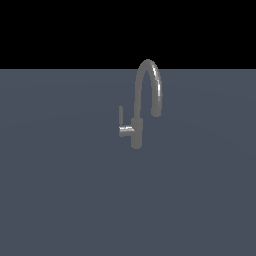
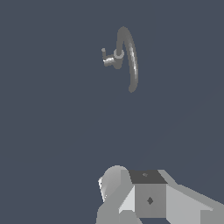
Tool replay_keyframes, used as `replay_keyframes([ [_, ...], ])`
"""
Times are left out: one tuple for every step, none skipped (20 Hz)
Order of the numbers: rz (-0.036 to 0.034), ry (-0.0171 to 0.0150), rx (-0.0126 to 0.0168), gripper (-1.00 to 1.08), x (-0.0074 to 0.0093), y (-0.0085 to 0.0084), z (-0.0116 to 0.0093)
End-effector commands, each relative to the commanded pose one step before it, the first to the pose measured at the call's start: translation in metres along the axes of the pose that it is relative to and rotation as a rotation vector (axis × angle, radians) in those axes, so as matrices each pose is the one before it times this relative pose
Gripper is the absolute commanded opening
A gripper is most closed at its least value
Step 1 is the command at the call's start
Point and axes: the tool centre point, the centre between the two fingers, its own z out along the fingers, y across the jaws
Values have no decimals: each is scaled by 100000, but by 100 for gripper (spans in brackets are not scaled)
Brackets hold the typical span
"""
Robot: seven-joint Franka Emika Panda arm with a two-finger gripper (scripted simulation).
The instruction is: Turn on the faucet by rotating a designated handle.
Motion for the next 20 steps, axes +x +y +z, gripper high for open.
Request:
replay_keyframes([
  [0, 0, 0, -100, 0, 1, 0],
  [0, 0, 0, -100, 14, -16, 21],
  [183, 103, -59, -100, -8, -25, 33],
  [240, 134, -76, -100, 6, -49, 66],
  [336, 188, -106, -100, 8, -69, 92],
  [429, 240, -135, -100, 11, -89, 119],
  [525, 293, -165, -100, 14, -109, 146],
  [622, 348, -196, -100, 16, -129, 173],
  [717, 401, -225, -100, 20, -150, 200],
  [816, 456, -256, -100, 21, -169, 226],
  [908, 508, -285, -100, 25, -189, 253],
  [1005, 563, -316, -100, 27, -209, 279],
  [1101, 617, -346, -100, 30, -229, 306],
  [1193, 670, -375, -100, 33, -249, 333],
  [1288, 724, -404, -100, 35, -268, 359],
  [1380, 776, -433, -100, 38, -288, 385],
  [1471, 828, -461, -100, 41, -307, 410],
  [1560, 880, -489, -100, 43, -326, 435],
  [1647, 930, -515, -100, 46, -345, 460],
  [1733, 980, -542, -100, 48, -363, 484],
])
